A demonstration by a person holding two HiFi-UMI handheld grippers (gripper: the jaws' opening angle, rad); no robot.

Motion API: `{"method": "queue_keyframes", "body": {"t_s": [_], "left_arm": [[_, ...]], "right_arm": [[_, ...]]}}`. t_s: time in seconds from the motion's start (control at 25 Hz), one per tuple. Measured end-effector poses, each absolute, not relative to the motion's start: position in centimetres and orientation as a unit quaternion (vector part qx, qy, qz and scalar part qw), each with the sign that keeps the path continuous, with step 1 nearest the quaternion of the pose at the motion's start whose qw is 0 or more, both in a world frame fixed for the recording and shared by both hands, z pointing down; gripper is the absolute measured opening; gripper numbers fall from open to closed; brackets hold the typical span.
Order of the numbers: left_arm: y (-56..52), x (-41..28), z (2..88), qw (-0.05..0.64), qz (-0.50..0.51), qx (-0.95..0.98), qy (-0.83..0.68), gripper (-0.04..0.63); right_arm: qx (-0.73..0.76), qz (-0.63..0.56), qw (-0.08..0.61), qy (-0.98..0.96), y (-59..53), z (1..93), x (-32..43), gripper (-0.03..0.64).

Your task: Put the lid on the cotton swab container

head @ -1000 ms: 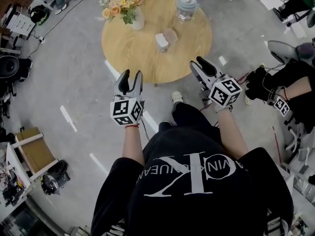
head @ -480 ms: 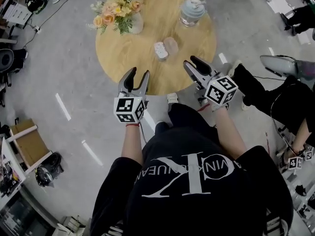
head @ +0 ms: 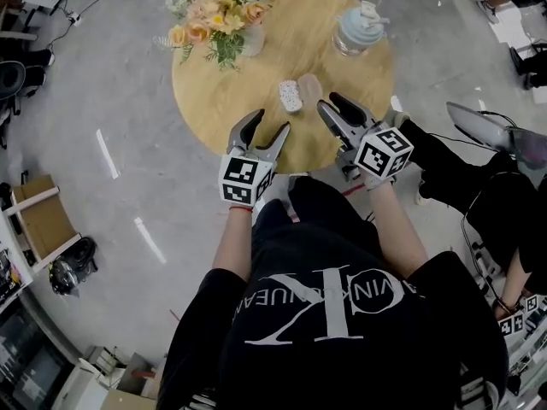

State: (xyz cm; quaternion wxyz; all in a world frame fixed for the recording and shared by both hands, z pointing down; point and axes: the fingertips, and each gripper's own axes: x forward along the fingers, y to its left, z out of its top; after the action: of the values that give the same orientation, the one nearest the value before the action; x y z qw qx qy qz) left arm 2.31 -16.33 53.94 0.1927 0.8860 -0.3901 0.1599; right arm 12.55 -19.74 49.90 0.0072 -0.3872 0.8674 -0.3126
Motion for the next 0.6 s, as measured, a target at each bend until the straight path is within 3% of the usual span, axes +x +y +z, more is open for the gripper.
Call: {"method": "queue_keyframes", "body": {"t_s": [0.6], "left_arm": [[-18.4, 5.0, 56.6, 0.163, 0.224, 0.892, -0.357, 0.244]], "right_arm": [[-0.341, -0.325, 0.01, 0.882, -21.7, 49.6, 10.3, 0.137]]}}
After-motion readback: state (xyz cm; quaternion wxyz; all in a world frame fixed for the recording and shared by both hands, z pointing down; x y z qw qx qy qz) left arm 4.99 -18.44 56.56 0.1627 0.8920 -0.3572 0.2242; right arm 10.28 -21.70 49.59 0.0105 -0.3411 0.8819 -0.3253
